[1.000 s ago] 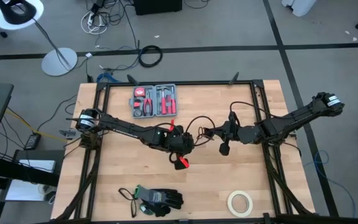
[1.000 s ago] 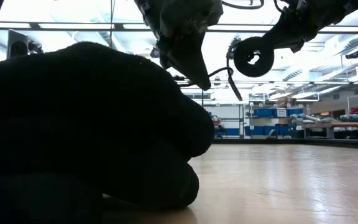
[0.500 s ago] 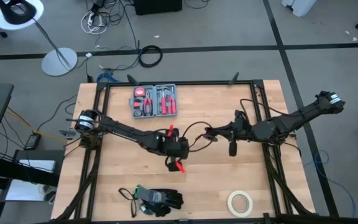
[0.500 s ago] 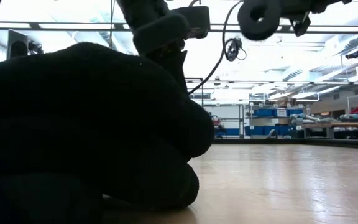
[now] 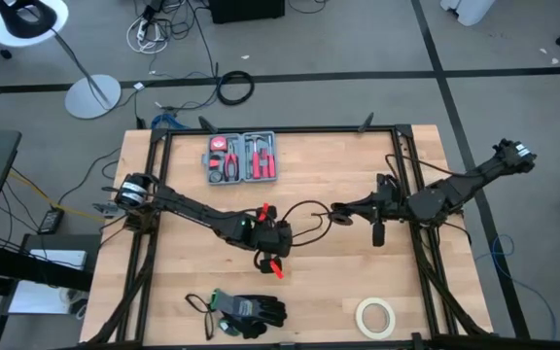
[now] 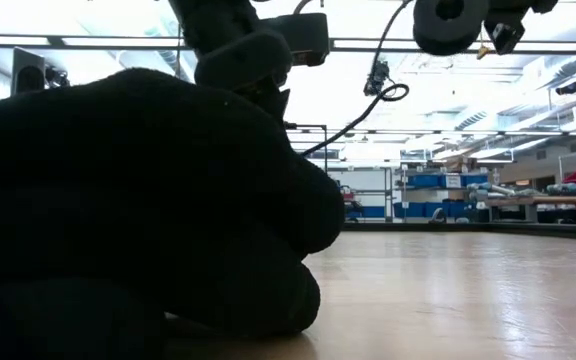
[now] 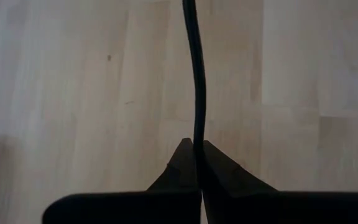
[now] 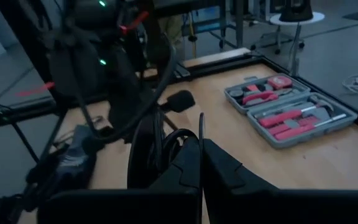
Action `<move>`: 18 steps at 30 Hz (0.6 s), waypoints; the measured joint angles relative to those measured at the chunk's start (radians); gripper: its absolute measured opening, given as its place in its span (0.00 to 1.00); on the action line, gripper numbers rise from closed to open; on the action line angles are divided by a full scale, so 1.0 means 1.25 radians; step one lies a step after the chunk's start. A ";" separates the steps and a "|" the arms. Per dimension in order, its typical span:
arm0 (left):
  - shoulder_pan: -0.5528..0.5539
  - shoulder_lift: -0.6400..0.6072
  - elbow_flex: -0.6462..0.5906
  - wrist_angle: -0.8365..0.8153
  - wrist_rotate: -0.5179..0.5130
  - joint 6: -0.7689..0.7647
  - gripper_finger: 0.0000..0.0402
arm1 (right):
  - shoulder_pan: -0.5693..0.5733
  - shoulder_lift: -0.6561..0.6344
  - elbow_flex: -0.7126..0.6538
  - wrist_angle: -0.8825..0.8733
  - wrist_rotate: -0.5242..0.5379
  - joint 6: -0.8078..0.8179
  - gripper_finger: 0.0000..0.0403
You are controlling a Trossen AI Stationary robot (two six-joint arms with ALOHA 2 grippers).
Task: Coil cords
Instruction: Coil the black wire cable into the black spool
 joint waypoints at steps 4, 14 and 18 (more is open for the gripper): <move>0.000 0.000 0.000 0.000 -0.006 -0.001 0.00 | 0.023 -0.032 0.000 -0.001 0.000 -0.003 0.00; -0.010 0.000 0.001 0.053 -0.004 0.002 0.00 | 0.053 -0.062 0.000 0.084 0.065 -0.086 0.00; -0.013 0.000 -0.001 0.088 -0.004 0.002 0.00 | 0.053 -0.062 -0.014 0.218 0.065 -0.174 0.00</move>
